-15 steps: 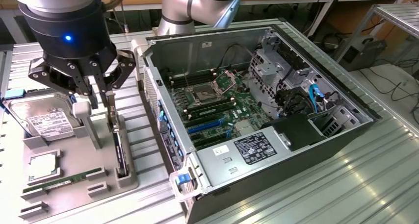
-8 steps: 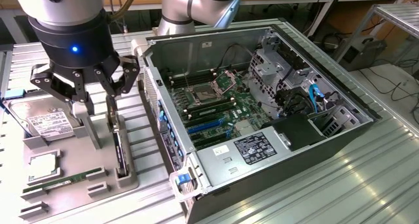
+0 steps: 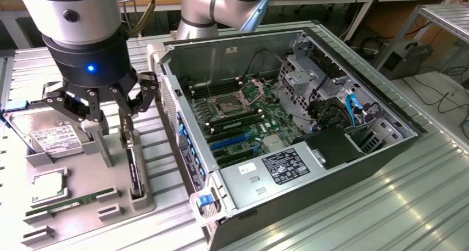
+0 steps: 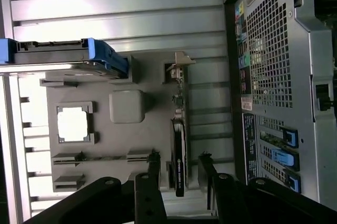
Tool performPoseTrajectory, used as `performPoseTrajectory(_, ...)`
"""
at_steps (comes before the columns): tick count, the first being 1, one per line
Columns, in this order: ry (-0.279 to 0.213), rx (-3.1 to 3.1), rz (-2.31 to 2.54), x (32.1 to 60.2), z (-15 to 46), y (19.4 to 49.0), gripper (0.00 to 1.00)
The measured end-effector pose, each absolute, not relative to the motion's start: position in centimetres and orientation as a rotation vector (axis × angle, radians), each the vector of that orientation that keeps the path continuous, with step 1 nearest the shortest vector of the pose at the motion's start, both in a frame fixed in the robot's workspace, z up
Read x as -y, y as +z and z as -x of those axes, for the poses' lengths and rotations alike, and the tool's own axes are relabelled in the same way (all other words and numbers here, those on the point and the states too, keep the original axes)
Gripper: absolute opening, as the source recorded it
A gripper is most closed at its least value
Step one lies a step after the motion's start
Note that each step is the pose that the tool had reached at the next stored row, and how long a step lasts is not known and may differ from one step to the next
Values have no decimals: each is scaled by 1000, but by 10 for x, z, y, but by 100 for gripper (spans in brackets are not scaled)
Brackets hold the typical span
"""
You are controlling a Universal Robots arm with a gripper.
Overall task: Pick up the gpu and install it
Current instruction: 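Pick up the gpu and move the gpu toward the slot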
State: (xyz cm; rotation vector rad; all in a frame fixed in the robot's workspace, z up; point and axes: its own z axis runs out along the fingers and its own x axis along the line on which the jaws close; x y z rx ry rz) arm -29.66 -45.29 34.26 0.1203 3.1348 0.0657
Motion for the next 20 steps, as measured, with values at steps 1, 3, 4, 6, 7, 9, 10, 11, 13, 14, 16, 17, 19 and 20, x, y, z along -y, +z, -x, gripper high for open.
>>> performPoseTrajectory(1, 66, -3135, -121, 453, 297, 341, 42)
performPoseTrajectory(3, 66, -3135, -122, 453, 296, 337, 42)
performPoseTrajectory(4, 65, -3135, -123, 453, 296, 335, 42)
performPoseTrajectory(6, 66, -3134, -125, 453, 296, 331, 42)
performPoseTrajectory(7, 66, -3134, -126, 453, 296, 330, 42)
performPoseTrajectory(9, 65, -3134, -128, 453, 296, 325, 42)
performPoseTrajectory(10, 66, -3134, -129, 453, 296, 323, 42)
performPoseTrajectory(11, 66, -3134, -131, 453, 296, 321, 42)
performPoseTrajectory(13, 65, -3135, -133, 453, 296, 317, 42)
performPoseTrajectory(14, 65, -3135, -134, 453, 296, 316, 42)
performPoseTrajectory(16, 65, -3135, -137, 453, 296, 312, 42)
performPoseTrajectory(17, 66, -3134, -138, 453, 296, 310, 42)
performPoseTrajectory(19, 66, -3134, -141, 453, 296, 306, 42)
performPoseTrajectory(20, 66, -3134, -144, 453, 296, 304, 42)
